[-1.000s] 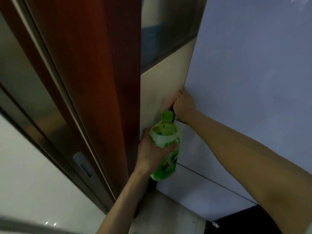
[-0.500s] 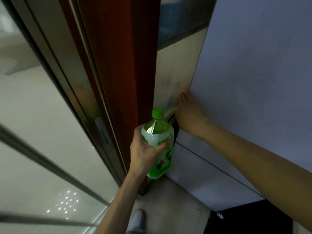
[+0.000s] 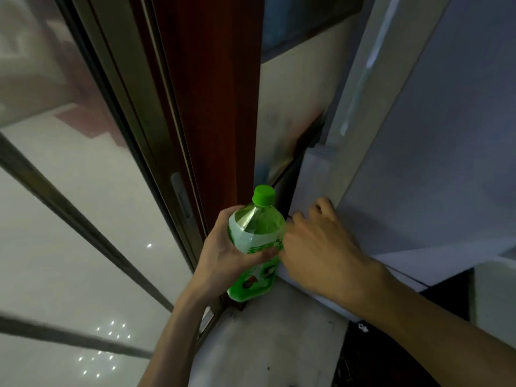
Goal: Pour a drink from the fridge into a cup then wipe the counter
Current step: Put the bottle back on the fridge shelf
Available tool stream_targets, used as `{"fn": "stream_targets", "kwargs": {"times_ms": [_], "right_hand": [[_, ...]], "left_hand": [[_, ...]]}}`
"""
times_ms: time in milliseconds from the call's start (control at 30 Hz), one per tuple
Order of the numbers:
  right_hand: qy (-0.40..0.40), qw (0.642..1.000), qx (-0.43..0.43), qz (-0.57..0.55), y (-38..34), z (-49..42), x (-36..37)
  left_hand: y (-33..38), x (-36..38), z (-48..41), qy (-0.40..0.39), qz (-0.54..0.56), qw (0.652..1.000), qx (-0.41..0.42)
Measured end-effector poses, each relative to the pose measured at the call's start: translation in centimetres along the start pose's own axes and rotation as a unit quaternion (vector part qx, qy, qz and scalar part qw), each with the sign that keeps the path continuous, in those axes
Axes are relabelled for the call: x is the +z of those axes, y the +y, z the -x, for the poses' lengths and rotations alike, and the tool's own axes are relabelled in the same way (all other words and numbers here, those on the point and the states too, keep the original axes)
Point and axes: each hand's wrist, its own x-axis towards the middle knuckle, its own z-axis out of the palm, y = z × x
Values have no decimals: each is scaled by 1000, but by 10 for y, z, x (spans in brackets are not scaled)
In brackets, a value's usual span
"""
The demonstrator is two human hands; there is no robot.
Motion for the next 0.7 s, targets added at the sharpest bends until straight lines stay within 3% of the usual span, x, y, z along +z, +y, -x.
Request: {"fn": "stream_targets", "kwargs": {"times_ms": [100,167,300,433,600,700], "right_hand": [[-2,999,43,-17,-15,17,-1],[50,994,82,-50,-20,28,-9],[-2,983,167,-76,-31,54,-17],[-109,943,278,-145,-34,87,-20],[-111,874,430,-196,-26,141,-19],[-118,847,469,-218,-22,167,-20]], "left_hand": [[-1,-9,3,-39,1,999,24],[-1,-12,6,-65,1,997,43],[0,-6,12,-123,41,990,59],[9,11,18,-180,56,979,79],[25,37,31,-224,56,966,113],[35,51,35,-251,63,958,126]]}}
